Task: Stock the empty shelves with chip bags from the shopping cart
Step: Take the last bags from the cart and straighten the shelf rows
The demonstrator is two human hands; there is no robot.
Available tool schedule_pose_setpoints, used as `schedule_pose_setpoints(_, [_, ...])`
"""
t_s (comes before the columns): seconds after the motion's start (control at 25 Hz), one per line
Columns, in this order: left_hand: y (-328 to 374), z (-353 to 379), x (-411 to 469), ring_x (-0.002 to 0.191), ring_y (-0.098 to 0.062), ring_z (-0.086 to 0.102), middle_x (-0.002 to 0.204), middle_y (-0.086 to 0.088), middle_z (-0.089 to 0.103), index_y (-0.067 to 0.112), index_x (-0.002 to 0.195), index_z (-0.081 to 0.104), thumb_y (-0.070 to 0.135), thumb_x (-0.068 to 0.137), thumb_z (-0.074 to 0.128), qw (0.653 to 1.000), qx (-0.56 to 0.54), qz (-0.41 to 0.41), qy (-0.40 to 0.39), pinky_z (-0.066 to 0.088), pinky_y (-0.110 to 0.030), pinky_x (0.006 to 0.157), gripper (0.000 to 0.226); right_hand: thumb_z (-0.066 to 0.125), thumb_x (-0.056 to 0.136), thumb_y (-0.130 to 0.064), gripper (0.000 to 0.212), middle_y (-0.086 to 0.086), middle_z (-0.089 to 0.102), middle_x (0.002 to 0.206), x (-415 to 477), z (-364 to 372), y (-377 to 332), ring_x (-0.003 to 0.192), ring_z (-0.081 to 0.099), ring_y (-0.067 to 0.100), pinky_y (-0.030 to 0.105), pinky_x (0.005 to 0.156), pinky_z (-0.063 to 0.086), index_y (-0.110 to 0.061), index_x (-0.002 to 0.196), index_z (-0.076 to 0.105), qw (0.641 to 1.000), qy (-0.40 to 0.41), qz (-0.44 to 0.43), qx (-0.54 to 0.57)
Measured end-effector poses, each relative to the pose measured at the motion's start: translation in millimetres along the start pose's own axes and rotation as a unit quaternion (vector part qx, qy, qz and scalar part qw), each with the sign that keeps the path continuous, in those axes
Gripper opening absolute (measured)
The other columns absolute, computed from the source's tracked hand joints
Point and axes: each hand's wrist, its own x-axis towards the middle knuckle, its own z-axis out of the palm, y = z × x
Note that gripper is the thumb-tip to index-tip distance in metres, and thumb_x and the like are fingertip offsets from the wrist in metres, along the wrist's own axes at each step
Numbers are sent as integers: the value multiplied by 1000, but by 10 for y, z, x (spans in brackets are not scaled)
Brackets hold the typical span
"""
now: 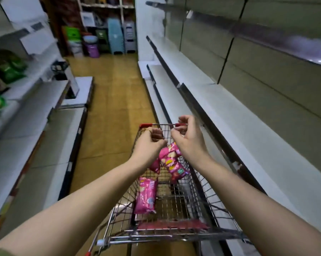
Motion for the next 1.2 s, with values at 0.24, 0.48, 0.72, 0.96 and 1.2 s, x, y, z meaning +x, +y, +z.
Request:
schedule_pose_setpoints(0.24, [-948,-62,385,86,-16,59,99,-5,62,12,100,53,2,87,60,986,-34,-161,-2,50,-30,83,18,54,92,-16,38,3,45,125,165,817,1058,103,52,13,17,73,46,-13,126,38,977,-123,164,-54])
schedule_pose_setpoints(0.48, [-1740,176,636,104,-27,58,114,-14,60,12,104,50,4,88,59,960,-64,-273,22,45,-42,97,21,57,91,-21,47,7,44,129,260,1410,2216,110,50,20,26,83,38,-8,131,36,932,-210,269,-121])
schedule_pose_setpoints(0.72, [-2390,395,795,108,-30,59,118,-16,60,7,126,48,7,90,57,942,-24,-335,25,46,-43,98,38,69,84,-30,79,16,42,141,257,2174,3416,127,44,33,39,103,36,-3,140,20,869,-273,411,-42])
schedule_pose_setpoints(0.96, [-2654,497,859,107,-29,61,115,-14,64,11,129,49,13,89,60,943,25,-333,5,49,-40,95,42,85,28,-63,142,11,52,130,-53,3154,4820,120,52,31,45,103,41,-4,142,23,816,-263,507,91])
schedule_pose_setpoints(1.2, [-2818,549,777,101,-25,62,114,-11,63,14,132,45,19,90,58,935,65,-350,-9,49,-37,94,44,68,53,-31,83,19,55,126,-93,3383,4684,106,57,30,46,93,47,-6,130,48,770,-241,572,150])
